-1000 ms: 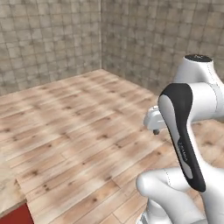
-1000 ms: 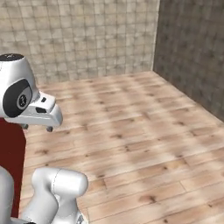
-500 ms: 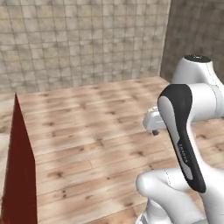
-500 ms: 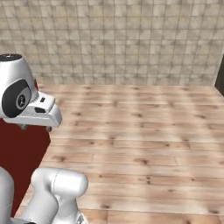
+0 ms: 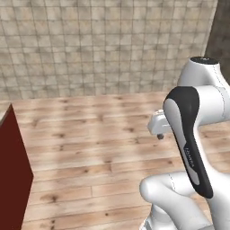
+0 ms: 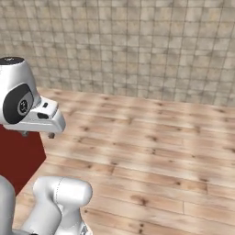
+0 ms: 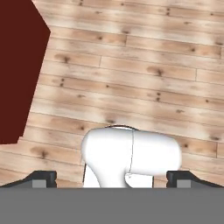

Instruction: Place two dumplings into each of the tupperware containers and then place the containers in the fridge.

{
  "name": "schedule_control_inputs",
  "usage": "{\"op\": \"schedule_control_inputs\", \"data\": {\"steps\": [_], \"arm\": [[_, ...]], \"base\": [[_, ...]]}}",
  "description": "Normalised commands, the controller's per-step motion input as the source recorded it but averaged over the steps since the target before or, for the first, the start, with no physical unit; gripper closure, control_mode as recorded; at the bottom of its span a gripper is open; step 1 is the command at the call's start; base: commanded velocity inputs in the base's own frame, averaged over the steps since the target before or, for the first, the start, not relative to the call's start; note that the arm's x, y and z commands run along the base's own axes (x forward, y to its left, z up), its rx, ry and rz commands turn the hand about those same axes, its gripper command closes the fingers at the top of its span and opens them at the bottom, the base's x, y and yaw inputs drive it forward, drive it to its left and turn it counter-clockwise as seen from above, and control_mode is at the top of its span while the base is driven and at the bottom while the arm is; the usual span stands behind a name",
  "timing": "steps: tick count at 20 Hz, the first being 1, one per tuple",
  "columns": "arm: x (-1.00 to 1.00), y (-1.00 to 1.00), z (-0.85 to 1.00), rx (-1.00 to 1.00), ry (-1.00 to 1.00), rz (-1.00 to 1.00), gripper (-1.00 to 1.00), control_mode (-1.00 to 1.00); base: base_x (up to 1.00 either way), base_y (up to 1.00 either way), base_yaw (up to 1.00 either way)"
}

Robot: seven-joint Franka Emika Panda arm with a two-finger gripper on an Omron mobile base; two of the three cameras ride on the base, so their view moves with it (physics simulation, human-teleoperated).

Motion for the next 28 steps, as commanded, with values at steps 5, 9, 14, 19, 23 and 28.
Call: {"op": "schedule_control_inputs", "data": {"steps": [5, 9, 14, 19, 23, 28], "arm": [[0.0, 0.0, 0.0, 0.0, 0.0, 0.0, -1.0, 1.0], [0.0, 0.0, 0.0, 0.0, 0.0, 0.0, -1.0, 1.0], [0.0, 0.0, 0.0, 0.0, 0.0, 0.0, -1.0, 1.0], [0.0, 0.0, 0.0, 0.0, 0.0, 0.0, -1.0, 1.0], [0.0, 0.0, 0.0, 0.0, 0.0, 0.0, -1.0, 1.0], [0.0, 0.0, 0.0, 0.0, 0.0, 0.0, -1.0, 1.0]], "base": [[1.0, -0.69, 0.34], [1.0, -0.63, 0.34], [1.0, -0.57, 0.35], [1.0, -0.54, 0.36], [1.0, -0.54, 0.39], [1.0, -0.43, 0.58]]}}
